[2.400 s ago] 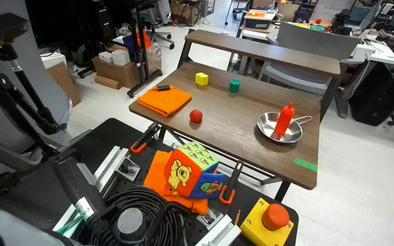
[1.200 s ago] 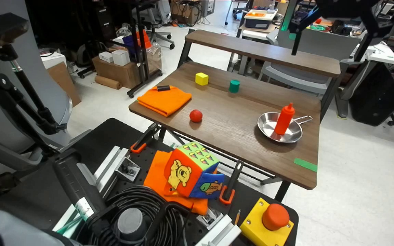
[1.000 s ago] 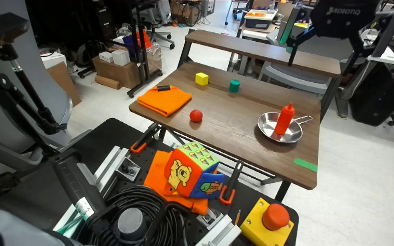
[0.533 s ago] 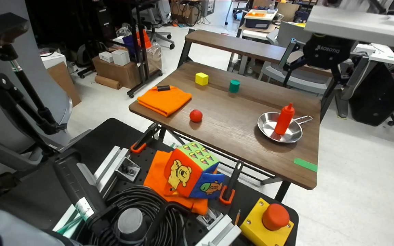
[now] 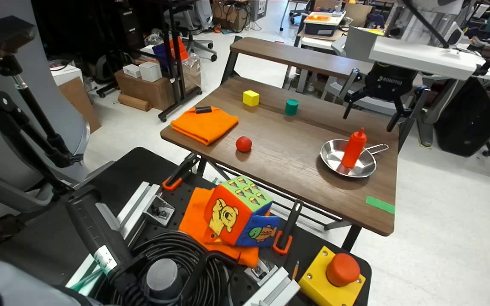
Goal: Remove the orange bottle from the silver pan and put it on the table
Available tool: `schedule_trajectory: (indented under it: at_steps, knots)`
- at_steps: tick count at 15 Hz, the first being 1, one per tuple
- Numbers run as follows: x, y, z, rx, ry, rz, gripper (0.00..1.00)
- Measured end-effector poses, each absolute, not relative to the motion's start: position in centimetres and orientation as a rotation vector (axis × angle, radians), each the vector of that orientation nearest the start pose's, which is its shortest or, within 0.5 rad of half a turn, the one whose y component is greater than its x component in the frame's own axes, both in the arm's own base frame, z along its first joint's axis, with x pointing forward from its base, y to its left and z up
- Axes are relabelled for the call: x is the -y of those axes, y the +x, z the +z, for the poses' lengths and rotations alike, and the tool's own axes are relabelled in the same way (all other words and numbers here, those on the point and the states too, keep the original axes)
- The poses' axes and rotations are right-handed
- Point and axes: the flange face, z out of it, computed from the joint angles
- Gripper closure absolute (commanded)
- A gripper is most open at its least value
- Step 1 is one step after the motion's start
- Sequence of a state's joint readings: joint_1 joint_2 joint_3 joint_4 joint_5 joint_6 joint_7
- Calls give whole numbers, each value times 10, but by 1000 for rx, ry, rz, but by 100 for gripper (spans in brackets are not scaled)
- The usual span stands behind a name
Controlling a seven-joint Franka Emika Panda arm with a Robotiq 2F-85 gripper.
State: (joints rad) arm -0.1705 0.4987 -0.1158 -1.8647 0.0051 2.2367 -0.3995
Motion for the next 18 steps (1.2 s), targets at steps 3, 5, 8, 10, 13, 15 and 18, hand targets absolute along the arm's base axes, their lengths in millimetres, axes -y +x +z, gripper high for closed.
schedule_trajectory:
  at_steps: [3, 5, 8, 10, 13, 15, 18]
  knots:
    - [170, 616, 222, 207, -3126, 275, 0]
    - [169, 622, 212, 211, -3121, 320, 0]
    - [169, 630, 200, 215, -3109, 382, 25]
    - [169, 635, 193, 216, -3100, 420, 34]
    - [171, 639, 185, 200, -3107, 471, 58]
    - [172, 642, 183, 181, -3111, 510, 73]
    - [174, 643, 185, 143, -3100, 566, 87]
